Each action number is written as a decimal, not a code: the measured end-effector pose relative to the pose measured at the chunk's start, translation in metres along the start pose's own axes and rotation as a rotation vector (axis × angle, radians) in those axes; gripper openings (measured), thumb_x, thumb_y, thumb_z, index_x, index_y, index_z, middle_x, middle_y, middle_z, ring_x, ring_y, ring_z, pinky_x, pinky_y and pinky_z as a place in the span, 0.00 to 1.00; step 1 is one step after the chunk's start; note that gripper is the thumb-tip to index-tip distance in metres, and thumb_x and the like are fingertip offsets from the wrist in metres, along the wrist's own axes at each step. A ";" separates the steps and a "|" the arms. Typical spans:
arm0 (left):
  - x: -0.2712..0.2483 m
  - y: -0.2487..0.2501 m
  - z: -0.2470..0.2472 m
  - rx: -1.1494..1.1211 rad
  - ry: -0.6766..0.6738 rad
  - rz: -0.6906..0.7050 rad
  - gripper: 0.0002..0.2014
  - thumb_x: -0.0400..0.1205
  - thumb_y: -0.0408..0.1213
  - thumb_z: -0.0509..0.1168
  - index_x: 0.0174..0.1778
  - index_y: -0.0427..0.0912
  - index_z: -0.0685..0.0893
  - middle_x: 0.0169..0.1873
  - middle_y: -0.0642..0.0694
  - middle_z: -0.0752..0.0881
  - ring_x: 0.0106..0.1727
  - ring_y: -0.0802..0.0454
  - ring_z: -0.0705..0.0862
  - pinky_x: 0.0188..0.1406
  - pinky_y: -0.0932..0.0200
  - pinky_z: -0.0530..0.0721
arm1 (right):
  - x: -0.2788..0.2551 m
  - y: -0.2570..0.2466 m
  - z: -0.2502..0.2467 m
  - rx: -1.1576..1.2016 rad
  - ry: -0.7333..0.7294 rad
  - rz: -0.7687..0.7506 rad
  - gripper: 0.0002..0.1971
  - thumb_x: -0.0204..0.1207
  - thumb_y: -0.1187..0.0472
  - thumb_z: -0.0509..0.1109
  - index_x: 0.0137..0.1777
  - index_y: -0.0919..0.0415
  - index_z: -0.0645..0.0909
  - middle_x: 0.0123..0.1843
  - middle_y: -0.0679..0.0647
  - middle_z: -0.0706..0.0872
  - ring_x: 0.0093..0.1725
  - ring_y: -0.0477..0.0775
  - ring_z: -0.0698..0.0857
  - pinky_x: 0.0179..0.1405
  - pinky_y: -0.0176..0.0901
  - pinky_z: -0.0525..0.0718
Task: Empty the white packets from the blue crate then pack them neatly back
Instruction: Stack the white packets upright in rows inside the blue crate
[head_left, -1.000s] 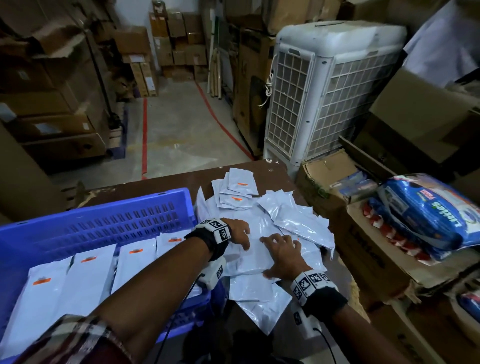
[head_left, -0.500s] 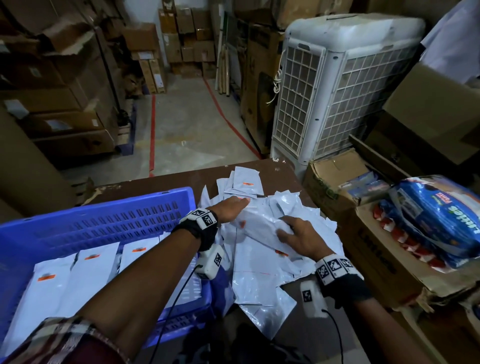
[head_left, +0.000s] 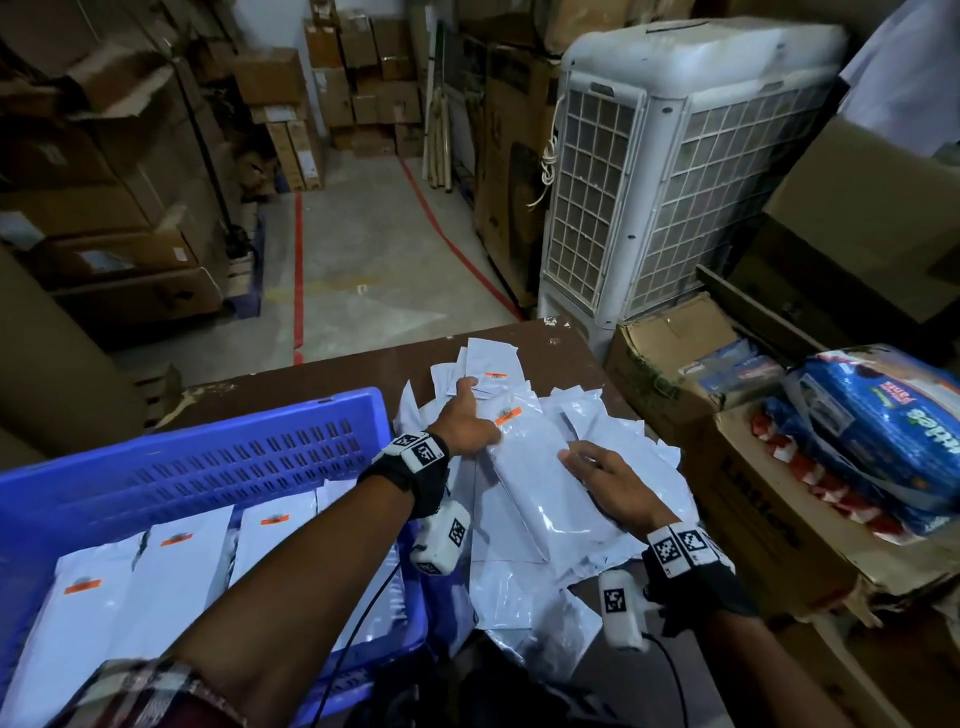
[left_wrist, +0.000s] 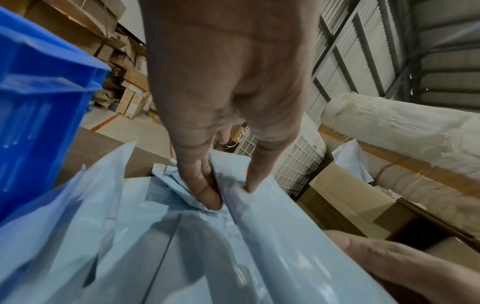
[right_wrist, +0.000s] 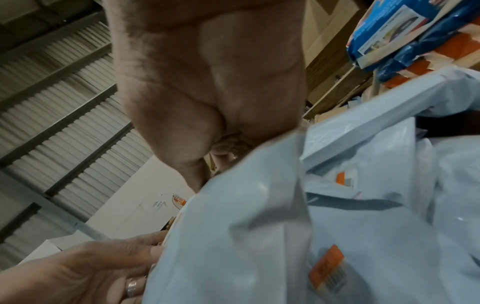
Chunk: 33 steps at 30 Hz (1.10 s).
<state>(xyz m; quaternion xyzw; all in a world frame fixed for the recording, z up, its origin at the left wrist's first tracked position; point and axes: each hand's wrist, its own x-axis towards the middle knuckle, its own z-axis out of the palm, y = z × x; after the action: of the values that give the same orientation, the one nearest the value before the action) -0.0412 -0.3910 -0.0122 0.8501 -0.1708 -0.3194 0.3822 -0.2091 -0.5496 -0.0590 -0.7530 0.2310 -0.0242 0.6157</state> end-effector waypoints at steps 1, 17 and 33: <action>0.002 -0.002 0.001 0.004 0.035 0.014 0.47 0.72 0.30 0.74 0.82 0.47 0.53 0.66 0.36 0.77 0.61 0.38 0.82 0.60 0.41 0.86 | -0.004 -0.002 0.002 0.017 -0.025 0.011 0.10 0.81 0.49 0.72 0.55 0.53 0.86 0.51 0.53 0.92 0.50 0.52 0.91 0.52 0.45 0.90; 0.001 -0.003 0.055 0.141 -0.081 -0.101 0.53 0.77 0.47 0.74 0.85 0.55 0.39 0.81 0.33 0.49 0.81 0.34 0.62 0.73 0.47 0.71 | 0.011 0.015 0.014 0.005 0.031 0.048 0.19 0.87 0.49 0.62 0.54 0.66 0.84 0.51 0.60 0.89 0.51 0.55 0.88 0.56 0.56 0.86; -0.006 -0.009 0.055 0.287 -0.042 -0.231 0.45 0.82 0.37 0.66 0.85 0.48 0.40 0.81 0.32 0.50 0.76 0.34 0.72 0.72 0.50 0.72 | 0.028 0.036 -0.067 -0.735 0.104 0.257 0.49 0.66 0.45 0.83 0.83 0.51 0.60 0.80 0.59 0.72 0.77 0.63 0.72 0.76 0.60 0.73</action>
<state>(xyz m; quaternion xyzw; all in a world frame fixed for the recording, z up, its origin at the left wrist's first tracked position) -0.0823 -0.4119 -0.0438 0.9030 -0.1241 -0.3514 0.2139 -0.2169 -0.6261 -0.0834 -0.8860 0.3477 0.0991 0.2905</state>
